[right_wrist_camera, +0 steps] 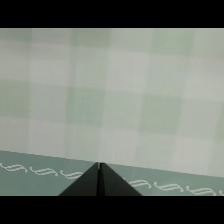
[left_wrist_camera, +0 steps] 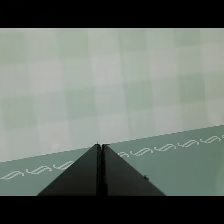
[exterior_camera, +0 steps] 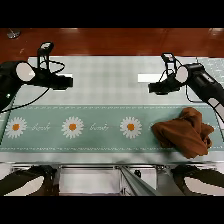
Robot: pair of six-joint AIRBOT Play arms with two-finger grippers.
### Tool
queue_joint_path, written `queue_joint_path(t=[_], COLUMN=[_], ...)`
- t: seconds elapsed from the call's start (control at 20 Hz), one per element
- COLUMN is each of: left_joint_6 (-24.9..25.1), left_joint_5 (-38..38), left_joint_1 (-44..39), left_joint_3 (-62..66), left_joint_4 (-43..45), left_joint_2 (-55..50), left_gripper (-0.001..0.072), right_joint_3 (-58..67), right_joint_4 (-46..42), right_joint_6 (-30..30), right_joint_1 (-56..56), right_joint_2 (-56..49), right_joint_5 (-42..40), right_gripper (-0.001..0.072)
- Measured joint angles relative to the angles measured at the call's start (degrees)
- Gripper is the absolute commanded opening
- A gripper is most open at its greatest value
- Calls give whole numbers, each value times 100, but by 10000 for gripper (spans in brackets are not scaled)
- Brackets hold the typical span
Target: Fold the shirts.
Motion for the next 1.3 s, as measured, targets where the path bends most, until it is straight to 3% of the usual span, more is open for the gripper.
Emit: queue_joint_path(t=[0.75, 0.8, 0.85, 0.9, 1.0, 1.05, 1.1, 1.3], left_joint_6=[0, 0, 0, 0, 0, 13, 17, 131], left_joint_5=[0, 0, 9, 39, 166, 216, 245, -118], left_joint_1=[0, 0, 0, 0, 0, 0, 0, 15], left_joint_3=[0, 0, 0, 0, 0, 0, 0, -4], left_joint_4=[-2, -2, -2, -4, -26, -33, -39, -31], left_joint_2=[0, 0, -2, -9, -20, -26, -31, -24], left_gripper=[24, 24, 24, 26, 42, 228, 680, 703], right_joint_3=[0, 0, 9, 26, 120, 205, 304, 420], right_joint_4=[0, 0, 0, 0, -28, -107, -260, -1193], right_joint_6=[0, 0, 4, 7, 7, 4, 4, -7], right_joint_1=[0, 0, 0, 0, 0, 0, 0, -160], right_joint_2=[0, 0, 0, 0, 0, 2, 28, 710], right_joint_5=[-24, -57, -42, 9, 280, 514, 826, 1906], right_gripper=[22, 74, 382, 624, 626, 626, 626, 625])
